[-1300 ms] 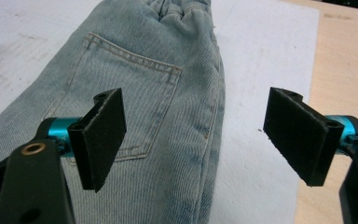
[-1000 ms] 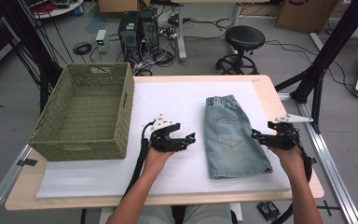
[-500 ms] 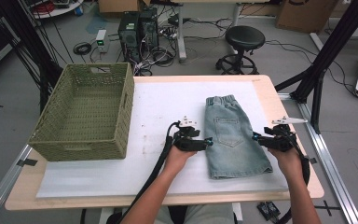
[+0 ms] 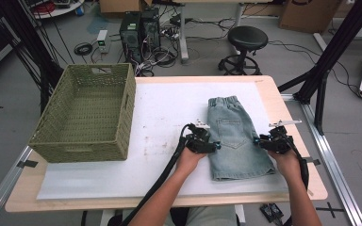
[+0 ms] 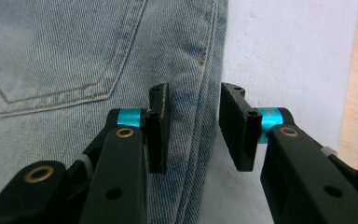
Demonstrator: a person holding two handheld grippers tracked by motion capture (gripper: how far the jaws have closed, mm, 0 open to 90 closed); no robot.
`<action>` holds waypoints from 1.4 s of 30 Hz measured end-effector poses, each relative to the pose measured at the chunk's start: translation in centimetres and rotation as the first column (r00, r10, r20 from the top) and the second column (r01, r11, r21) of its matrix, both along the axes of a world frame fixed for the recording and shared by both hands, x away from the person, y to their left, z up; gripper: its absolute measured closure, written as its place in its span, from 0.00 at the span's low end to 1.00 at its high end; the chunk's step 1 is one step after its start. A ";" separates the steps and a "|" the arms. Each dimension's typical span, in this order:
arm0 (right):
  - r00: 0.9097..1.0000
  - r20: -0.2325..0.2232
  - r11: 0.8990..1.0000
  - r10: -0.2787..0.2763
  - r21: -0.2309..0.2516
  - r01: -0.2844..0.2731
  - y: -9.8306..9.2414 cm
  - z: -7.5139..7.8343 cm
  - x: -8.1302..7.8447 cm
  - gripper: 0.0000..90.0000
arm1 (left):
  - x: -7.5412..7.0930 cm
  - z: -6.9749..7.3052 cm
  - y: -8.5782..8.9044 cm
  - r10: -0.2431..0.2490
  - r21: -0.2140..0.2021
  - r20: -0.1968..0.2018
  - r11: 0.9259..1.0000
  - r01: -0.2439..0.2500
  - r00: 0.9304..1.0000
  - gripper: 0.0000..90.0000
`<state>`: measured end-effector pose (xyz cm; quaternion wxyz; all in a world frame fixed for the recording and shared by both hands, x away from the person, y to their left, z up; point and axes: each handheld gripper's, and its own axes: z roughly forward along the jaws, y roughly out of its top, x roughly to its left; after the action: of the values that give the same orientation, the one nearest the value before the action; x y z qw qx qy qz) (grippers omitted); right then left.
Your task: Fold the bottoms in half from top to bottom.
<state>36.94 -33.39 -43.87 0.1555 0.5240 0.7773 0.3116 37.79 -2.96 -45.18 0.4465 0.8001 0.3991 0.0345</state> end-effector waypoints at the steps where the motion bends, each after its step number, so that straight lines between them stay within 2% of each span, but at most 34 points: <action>1: 1.000 0.000 1.000 0.004 0.006 -0.004 -0.1 0.0 0.0 0.75 | -0.2 0.0 -0.2 -0.001 0.018 0.019 1.000 0.001 1.000 0.68; 2: 1.000 -0.001 1.000 0.006 0.014 -0.006 -0.1 -0.1 0.0 0.76 | -0.3 -0.1 -0.4 0.000 0.019 0.024 1.000 0.000 1.000 0.72; 5: 1.000 -0.016 0.999 0.007 0.040 -0.007 -0.4 -0.1 0.0 0.80 | -0.1 -0.2 -0.2 -0.012 -0.012 -0.010 1.000 0.012 1.000 0.85; 8: 1.000 -0.025 0.998 0.013 0.062 -0.011 -0.6 -0.2 0.0 0.86 | 0.0 -0.1 0.0 -0.016 -0.028 -0.028 0.999 0.015 0.999 0.92; 13: 1.000 -0.021 0.998 0.020 0.058 -0.018 -0.2 0.0 -0.3 0.88 | 0.3 -0.3 1.1 -0.015 -0.077 -0.058 0.997 0.011 0.998 0.93; 18: 0.998 -0.040 0.994 0.048 0.099 -0.044 0.6 0.0 -0.9 0.88 | 0.1 -0.1 2.8 -0.004 -0.092 -0.060 0.996 -0.001 0.998 0.93; 22: 0.996 -0.048 0.992 0.080 0.101 -0.075 2.0 0.0 -1.3 0.88 | -0.6 0.0 4.7 -0.004 -0.087 -0.052 0.996 -0.001 0.999 0.93; 31: 0.983 -0.048 0.983 0.176 0.066 -0.173 7.4 0.2 -2.2 0.87 | -2.8 0.3 10.1 0.016 -0.074 -0.034 0.997 -0.019 0.999 0.93; 39: 0.972 -0.037 0.972 0.234 0.041 -0.233 10.2 0.3 -3.5 0.86 | -4.9 0.2 12.9 0.007 -0.067 -0.030 0.998 -0.009 1.000 0.93; 42: 0.968 -0.048 0.969 0.245 0.039 -0.243 10.6 0.5 -3.8 0.76 | -5.2 0.3 13.4 0.011 -0.067 -0.015 0.998 -0.012 1.000 0.91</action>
<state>33.12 -22.83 -43.36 0.0870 0.4349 0.8344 0.3272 32.56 10.40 -44.92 0.4699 0.7827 0.4078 0.0180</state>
